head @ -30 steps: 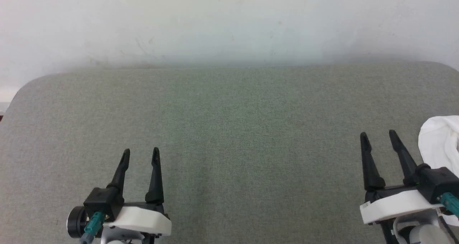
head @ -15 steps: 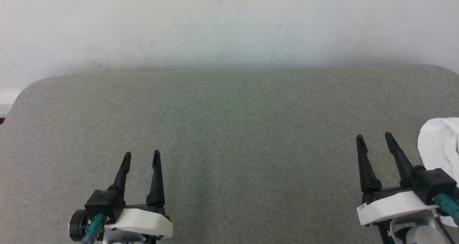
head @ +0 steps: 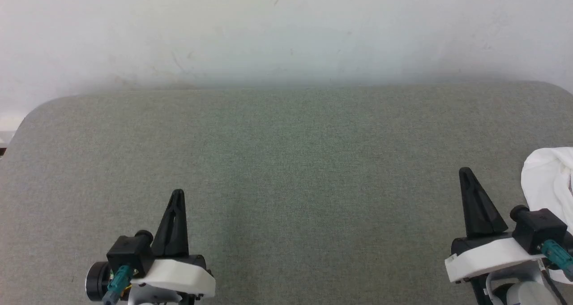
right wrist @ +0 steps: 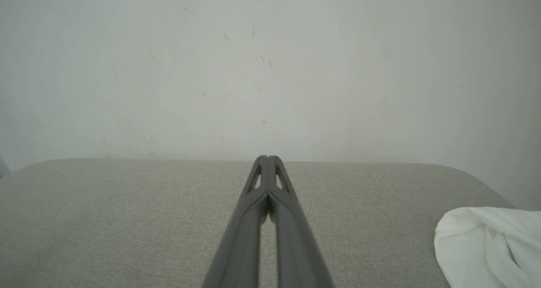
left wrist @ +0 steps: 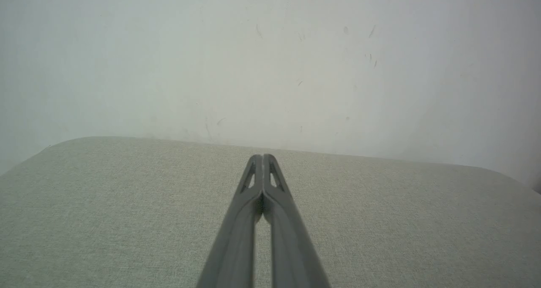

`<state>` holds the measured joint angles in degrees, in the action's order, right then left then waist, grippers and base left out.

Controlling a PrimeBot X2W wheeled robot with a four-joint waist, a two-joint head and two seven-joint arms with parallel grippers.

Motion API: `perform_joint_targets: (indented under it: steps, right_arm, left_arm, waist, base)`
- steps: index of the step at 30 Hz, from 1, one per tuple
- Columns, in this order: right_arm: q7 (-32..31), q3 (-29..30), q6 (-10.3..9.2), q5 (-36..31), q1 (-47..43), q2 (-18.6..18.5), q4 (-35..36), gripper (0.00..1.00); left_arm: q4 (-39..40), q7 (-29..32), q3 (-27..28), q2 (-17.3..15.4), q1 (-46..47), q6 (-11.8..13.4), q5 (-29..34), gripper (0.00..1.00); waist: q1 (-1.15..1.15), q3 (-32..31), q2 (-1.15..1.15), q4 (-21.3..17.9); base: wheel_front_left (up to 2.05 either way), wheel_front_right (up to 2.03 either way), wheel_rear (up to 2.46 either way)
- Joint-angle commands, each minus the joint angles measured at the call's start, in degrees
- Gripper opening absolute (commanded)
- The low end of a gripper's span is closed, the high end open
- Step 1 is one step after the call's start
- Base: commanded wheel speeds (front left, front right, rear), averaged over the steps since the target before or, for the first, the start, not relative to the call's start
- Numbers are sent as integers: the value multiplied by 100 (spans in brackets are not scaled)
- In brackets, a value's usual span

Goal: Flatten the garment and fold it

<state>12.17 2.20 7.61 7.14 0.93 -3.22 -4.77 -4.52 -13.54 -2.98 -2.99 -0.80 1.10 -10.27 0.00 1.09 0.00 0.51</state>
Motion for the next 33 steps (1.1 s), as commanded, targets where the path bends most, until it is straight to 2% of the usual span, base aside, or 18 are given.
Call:
perform_joint_targets:
  steps: [1,33]
  right_arm:
    - [-27,-10,-1,-39,-9,4,29,0]
    - [-352,-67,-4,-224,-32,13,152,0]
  left_arm:
    - [29,27,16,1,8,-8,68,0]
    - [144,390,93,4,27,-36,330,0]
  waist:
    - [0,-1,0,-1]
    - [0,-31,0,-14]
  base:
    - [0,0,0]
    - [0,0,0]
